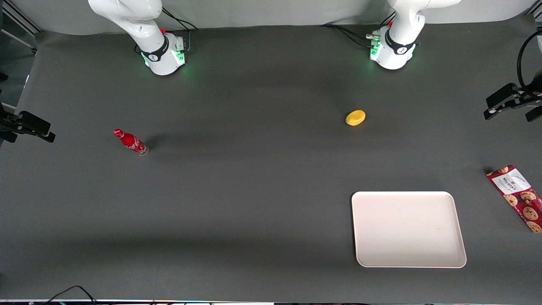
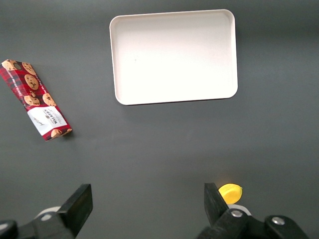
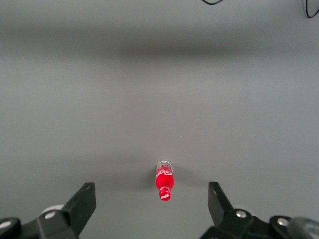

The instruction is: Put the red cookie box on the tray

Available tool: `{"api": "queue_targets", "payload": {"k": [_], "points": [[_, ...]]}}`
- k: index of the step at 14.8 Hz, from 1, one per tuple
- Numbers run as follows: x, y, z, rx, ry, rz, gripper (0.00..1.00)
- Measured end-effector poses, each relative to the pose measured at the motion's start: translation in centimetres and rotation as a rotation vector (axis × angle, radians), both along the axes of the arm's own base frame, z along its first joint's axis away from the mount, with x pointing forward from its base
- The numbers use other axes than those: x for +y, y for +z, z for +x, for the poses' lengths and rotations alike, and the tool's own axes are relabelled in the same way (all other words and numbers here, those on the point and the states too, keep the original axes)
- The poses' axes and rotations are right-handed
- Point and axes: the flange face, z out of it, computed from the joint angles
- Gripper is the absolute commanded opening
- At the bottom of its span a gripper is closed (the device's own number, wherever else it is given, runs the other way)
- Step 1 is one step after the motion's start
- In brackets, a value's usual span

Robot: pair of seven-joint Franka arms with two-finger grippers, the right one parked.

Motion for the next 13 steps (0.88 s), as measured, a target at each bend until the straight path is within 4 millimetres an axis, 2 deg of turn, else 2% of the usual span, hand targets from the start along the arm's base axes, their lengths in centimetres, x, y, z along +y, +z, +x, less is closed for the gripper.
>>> {"api": "queue_targets", "payload": {"k": [8,10,13], "points": [[0.7,-0.5,0.3,0.010,0.012,0.000,1.00],[2.1,-1.3,0.8,0.016,0.038,0.001,1.00],[6.8,-3.7,2.7,-0.015,0.119,0.008,1.00]]}}
